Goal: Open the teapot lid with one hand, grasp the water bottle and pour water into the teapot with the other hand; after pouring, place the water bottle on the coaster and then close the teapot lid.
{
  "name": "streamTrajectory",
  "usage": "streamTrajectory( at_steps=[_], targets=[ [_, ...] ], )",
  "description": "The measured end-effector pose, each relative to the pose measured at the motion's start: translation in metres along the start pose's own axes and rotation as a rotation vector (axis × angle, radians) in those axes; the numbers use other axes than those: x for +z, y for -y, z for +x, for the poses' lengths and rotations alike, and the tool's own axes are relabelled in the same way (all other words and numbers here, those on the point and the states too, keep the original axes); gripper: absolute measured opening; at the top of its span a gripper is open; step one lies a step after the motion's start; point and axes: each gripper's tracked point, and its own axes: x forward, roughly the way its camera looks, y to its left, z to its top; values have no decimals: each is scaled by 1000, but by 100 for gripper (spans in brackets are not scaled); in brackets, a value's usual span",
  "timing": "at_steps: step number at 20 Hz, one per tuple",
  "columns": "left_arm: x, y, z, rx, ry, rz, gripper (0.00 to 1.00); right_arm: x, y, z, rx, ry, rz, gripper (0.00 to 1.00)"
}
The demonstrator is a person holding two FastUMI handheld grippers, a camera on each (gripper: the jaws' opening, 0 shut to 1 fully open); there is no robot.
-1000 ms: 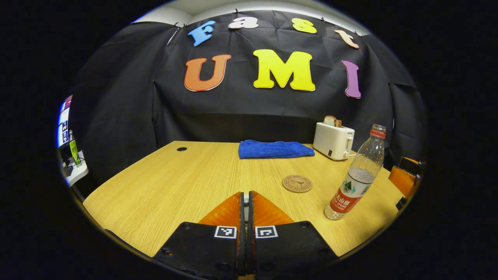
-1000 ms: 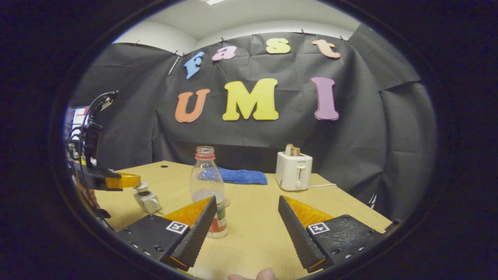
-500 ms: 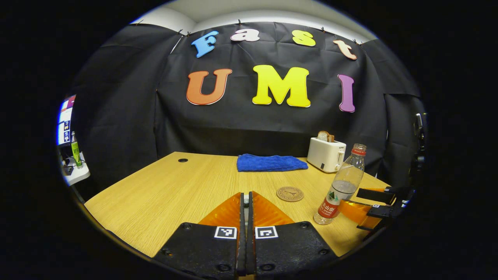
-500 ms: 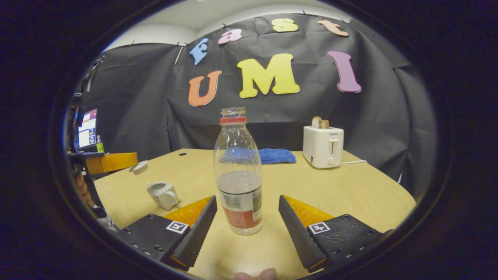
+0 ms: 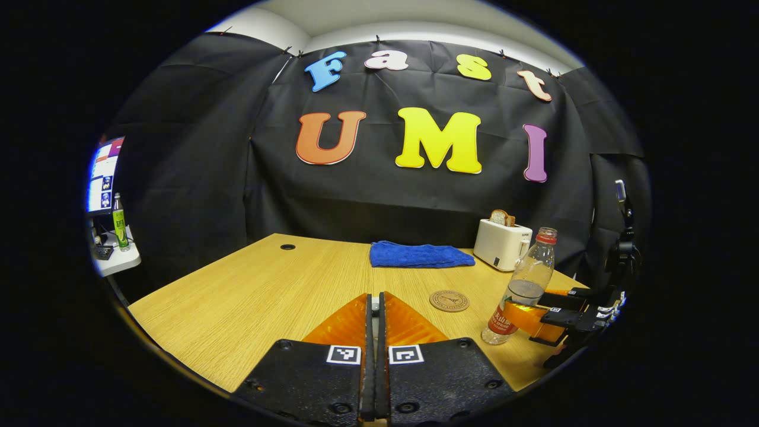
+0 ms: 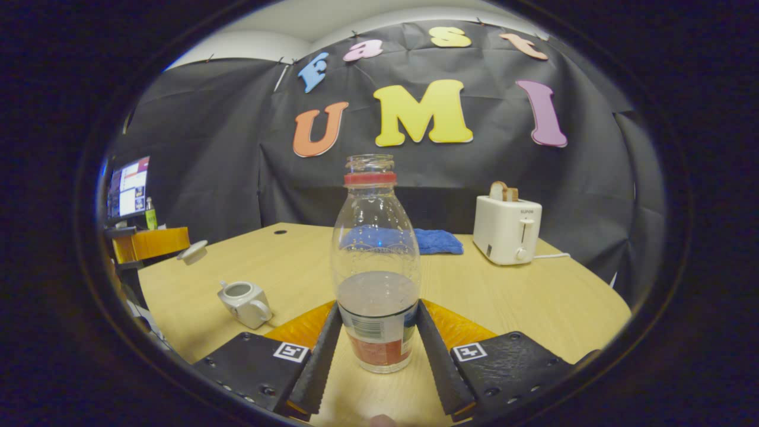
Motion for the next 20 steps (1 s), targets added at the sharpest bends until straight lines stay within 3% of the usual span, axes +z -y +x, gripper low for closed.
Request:
streamTrajectory(
  at_steps=[6,10,20],
  targets=[
    [5,-13,-1,4,23,-15,3,32,4,14,-91,52,-466,70],
    [12,-28,-5,19,42,10,3,36,-10,27,-101,61,-740,70],
    [24,-43,-10,22,69,17,3,30,-37,56,-93,60,-1213,71]
  ],
)
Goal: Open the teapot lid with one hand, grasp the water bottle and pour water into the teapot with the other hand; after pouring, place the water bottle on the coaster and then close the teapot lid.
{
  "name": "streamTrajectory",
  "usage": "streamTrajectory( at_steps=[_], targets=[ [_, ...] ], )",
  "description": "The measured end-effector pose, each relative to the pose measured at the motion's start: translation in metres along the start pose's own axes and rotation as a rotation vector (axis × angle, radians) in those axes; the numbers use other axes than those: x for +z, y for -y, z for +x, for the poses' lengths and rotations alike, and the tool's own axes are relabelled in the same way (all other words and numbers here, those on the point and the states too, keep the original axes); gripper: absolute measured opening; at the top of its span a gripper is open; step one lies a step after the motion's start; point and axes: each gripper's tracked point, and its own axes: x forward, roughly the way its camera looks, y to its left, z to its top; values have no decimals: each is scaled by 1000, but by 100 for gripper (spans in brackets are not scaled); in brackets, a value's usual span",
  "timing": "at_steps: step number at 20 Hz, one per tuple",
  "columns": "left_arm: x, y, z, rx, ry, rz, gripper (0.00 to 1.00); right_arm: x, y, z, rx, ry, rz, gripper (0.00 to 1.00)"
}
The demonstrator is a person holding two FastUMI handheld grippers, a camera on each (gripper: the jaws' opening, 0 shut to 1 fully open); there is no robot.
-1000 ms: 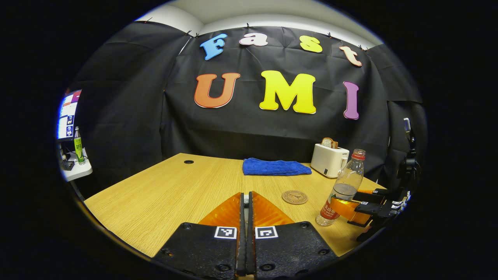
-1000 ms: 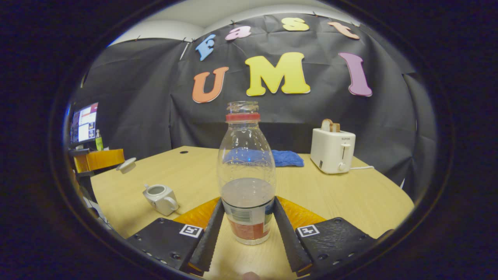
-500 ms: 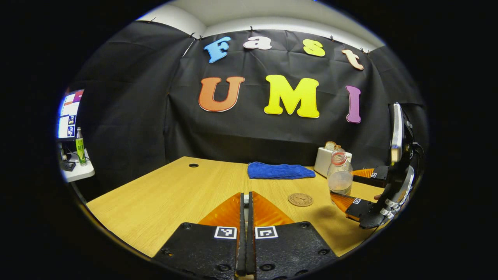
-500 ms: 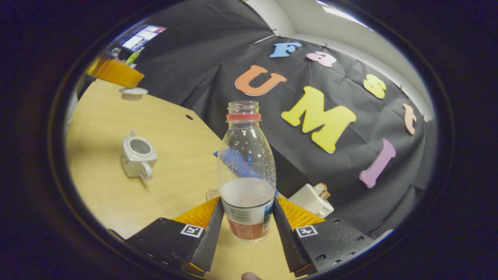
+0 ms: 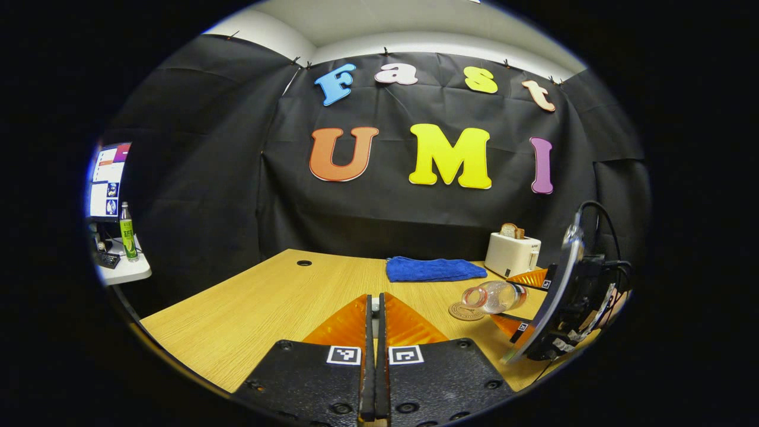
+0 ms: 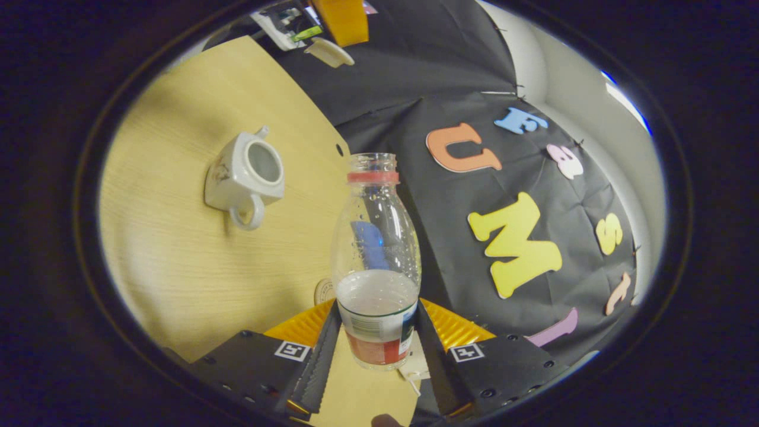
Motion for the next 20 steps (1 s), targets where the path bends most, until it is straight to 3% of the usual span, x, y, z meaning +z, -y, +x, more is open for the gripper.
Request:
streamTrajectory(
  at_steps=[8,16,20],
  targets=[
    [5,-13,-5,6,5,-13,3,16,-9,5,-3,40,-255,71],
    [7,-14,-7,3,8,-11,3,28,-8,3,-12,58,-403,71],
    [10,-16,-8,5,12,-5,3,34,-3,5,-53,71,-475,71]
  ],
)
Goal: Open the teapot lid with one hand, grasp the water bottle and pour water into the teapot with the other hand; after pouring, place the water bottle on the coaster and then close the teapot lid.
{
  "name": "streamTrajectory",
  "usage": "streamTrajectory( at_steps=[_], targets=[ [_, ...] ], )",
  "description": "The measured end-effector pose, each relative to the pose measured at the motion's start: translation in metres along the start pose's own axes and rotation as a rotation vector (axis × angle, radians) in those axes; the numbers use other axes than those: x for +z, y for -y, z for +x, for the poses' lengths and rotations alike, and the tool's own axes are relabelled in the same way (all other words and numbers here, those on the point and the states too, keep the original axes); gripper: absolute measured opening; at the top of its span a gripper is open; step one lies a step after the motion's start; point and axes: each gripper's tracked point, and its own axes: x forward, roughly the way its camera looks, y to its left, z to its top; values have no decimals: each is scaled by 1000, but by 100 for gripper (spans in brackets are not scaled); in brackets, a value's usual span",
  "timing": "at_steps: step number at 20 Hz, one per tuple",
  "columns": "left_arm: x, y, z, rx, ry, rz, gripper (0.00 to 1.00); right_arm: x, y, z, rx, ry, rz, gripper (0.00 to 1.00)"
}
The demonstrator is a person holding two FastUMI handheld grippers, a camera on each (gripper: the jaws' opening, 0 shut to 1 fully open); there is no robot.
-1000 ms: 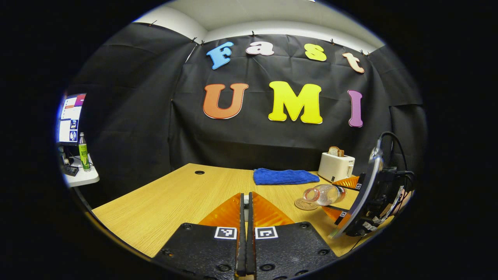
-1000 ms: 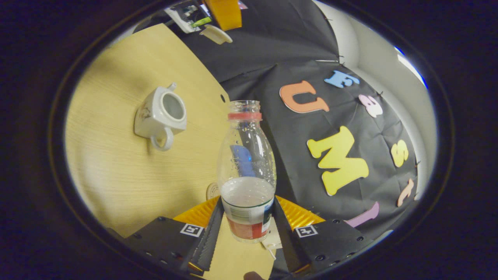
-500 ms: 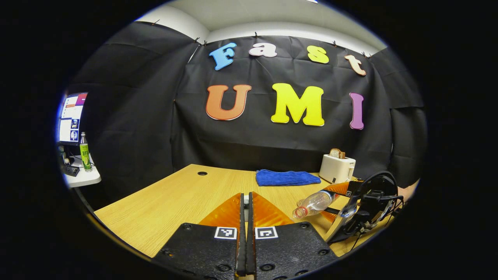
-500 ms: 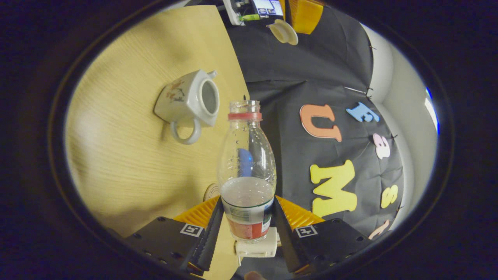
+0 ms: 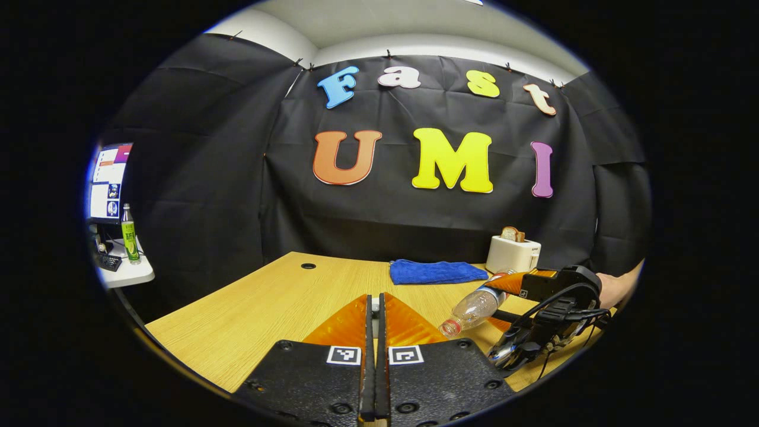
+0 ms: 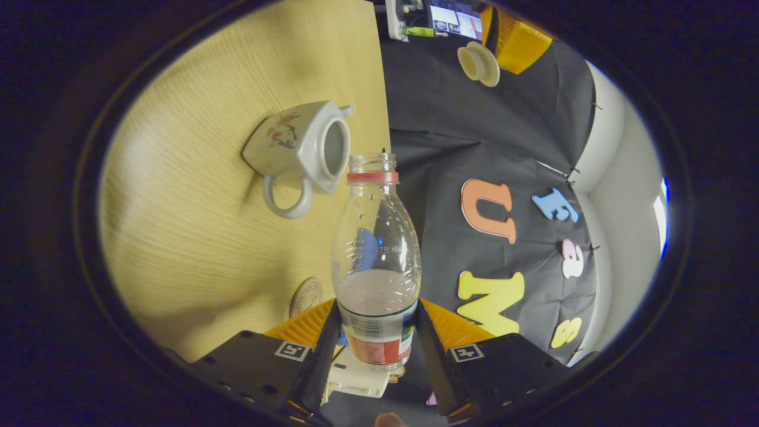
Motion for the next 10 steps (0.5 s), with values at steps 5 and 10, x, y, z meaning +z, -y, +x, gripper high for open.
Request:
streamTrajectory(
  at_steps=[5,10],
  targets=[
    [2,-3,-1,5,3,-4,3,0,13,3,-30,3,-73,71],
    [4,-5,-3,7,6,-3,3,2,21,4,-45,19,-120,70]
  ],
)
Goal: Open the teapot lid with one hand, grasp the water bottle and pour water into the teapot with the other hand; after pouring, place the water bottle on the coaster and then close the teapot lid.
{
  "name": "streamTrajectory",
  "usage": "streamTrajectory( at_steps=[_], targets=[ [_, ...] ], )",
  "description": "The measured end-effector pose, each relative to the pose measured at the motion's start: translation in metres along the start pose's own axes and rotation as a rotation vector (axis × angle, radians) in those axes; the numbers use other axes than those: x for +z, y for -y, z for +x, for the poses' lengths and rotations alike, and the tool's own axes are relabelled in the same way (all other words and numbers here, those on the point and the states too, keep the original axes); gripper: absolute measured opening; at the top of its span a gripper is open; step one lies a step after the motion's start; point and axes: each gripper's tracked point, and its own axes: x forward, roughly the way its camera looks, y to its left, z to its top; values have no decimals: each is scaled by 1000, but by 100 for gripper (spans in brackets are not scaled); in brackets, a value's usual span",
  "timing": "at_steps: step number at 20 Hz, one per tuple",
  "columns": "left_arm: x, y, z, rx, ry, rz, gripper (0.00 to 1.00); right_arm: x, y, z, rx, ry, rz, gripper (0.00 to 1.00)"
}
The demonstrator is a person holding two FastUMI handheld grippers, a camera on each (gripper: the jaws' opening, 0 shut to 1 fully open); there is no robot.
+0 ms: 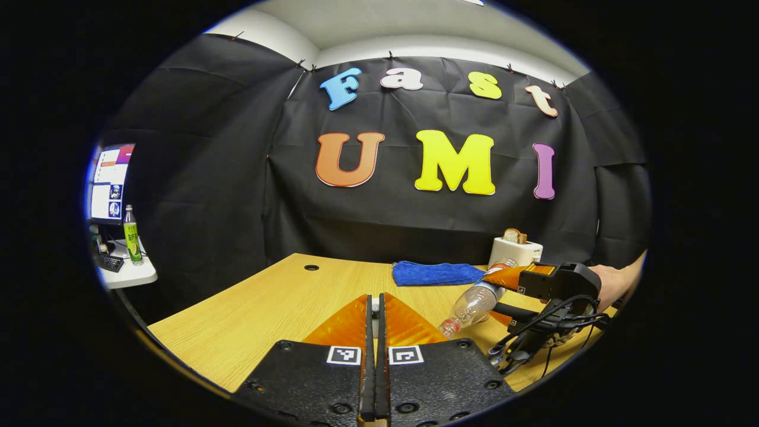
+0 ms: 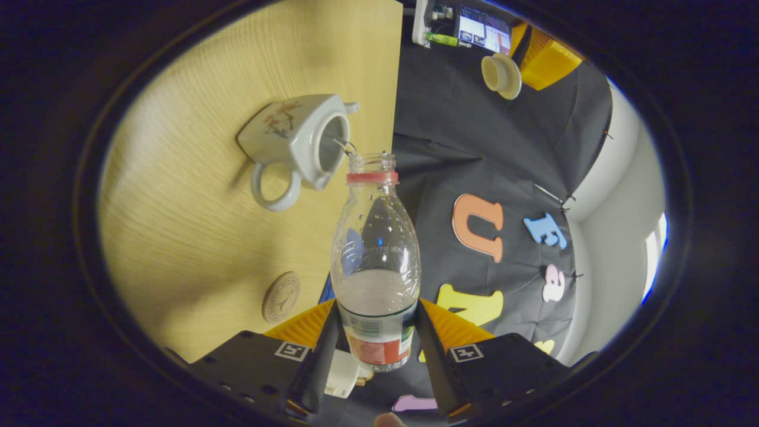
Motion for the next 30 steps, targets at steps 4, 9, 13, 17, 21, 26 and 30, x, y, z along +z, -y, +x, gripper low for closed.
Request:
streamTrajectory(
  at_steps=[4,9,13,17,21,26,30],
  targets=[
    [2,0,-1,-2,6,-3,3,0,3,0,-4,7,-27,71],
    [1,0,-2,-11,6,4,3,-2,8,3,-15,9,-59,71],
    [2,0,-3,-11,10,8,3,-2,12,6,-29,14,-83,70],
    [4,0,-4,-12,14,11,3,-2,16,6,-38,20,-106,70],
    [4,1,-3,-16,15,10,3,-1,22,5,-47,23,-129,70],
    [6,1,-4,-18,18,14,3,-2,24,6,-51,28,-162,71],
    [7,0,-5,-15,17,13,3,-1,28,5,-65,34,-198,70]
  ],
)
